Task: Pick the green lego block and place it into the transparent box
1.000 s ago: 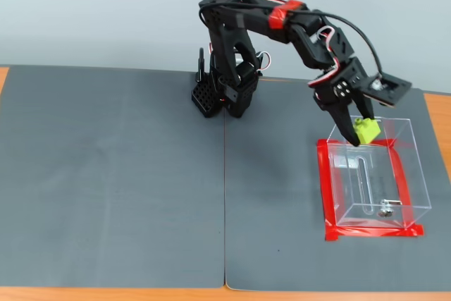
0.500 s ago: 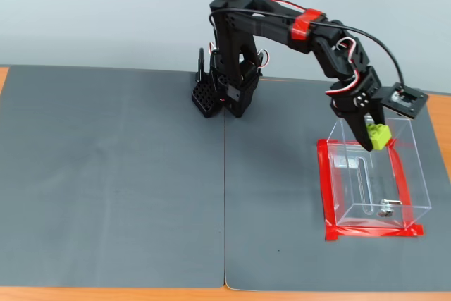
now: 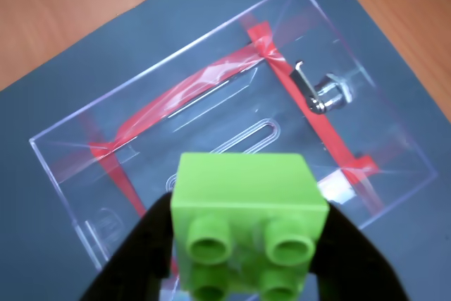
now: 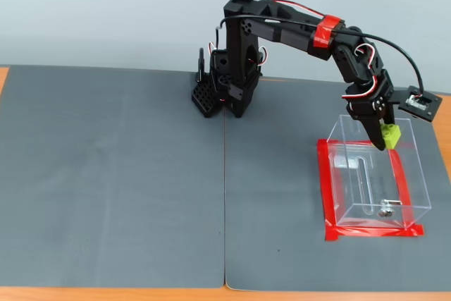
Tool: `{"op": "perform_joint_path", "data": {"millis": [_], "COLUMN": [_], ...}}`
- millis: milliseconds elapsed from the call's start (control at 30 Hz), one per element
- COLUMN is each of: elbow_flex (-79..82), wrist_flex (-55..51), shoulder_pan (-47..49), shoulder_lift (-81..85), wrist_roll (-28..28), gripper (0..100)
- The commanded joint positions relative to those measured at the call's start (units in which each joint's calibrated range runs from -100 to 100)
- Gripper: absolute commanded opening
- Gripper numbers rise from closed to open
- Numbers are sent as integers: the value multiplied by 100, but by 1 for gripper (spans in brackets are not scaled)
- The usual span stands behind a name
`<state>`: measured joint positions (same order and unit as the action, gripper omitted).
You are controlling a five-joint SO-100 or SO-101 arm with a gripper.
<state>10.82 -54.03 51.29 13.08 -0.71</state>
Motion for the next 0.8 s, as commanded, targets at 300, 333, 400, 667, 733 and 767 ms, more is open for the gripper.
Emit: {"op": "perform_joint_path", "data": {"millis": [300, 333, 400, 667, 733, 767], "elbow_flex": [-327, -336, -336, -327, -282, -227], "wrist_flex": [47, 47, 47, -22, -39, -39], "shoulder_pan": [7, 7, 0, -127, -291, -537], "shoulder_lift": [129, 129, 154, 832, 1061, 1392], "wrist_roll": [-15, -15, -10, -10, -10, -5], "gripper": [27, 27, 23, 2, 2, 2]}}
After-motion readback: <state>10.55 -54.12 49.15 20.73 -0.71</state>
